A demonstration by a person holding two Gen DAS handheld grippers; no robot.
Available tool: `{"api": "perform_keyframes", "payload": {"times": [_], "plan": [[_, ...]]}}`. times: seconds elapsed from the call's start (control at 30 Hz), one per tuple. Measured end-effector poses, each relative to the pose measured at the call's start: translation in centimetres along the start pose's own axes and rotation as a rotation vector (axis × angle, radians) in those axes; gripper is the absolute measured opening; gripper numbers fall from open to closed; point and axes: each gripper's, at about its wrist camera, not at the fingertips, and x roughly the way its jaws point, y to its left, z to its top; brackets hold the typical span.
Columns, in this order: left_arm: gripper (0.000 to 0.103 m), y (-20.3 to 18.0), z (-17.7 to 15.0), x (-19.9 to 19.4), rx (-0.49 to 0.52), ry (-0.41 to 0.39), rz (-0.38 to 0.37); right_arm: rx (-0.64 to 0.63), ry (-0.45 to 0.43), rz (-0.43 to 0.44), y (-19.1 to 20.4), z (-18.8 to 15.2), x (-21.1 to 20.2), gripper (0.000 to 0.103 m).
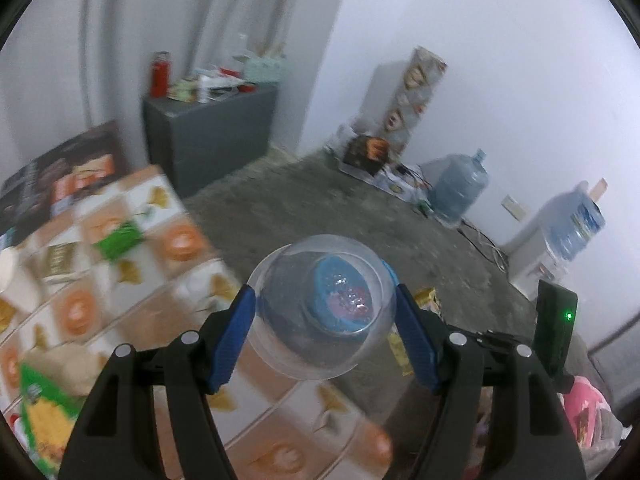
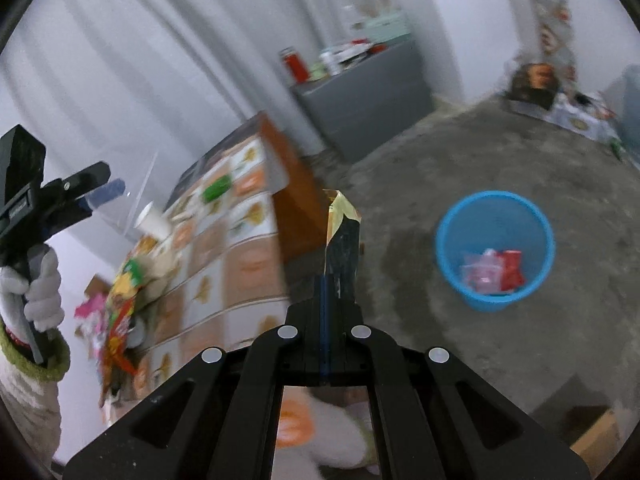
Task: Collect trash
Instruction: 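Carry the clear cup and yellow bag to the blue wastebasket and release both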
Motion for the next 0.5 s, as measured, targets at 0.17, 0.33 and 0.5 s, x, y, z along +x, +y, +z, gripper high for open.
{"api": "perform_keyframes", "payload": {"times": [0.17, 0.33, 0.5], "plan": [[0.068, -3.2, 1.6, 7.6, 0.005, 0.094, -0.097, 0.081, -0.007, -0.083, -5.4, 0.6, 0.2, 0.000], [0.068, -6.1, 2.1, 16.5, -0.006, 0.199, -0.141, 0.174, 0.012, -0.127, -10.1, 1.2, 2.4, 0.000], [0.068, -8.5, 1.9, 25.3, -0.012, 0.299, -0.145, 0.249, 0.050, -0.156, -14.3, 2.1, 6.4, 0.000]]}}
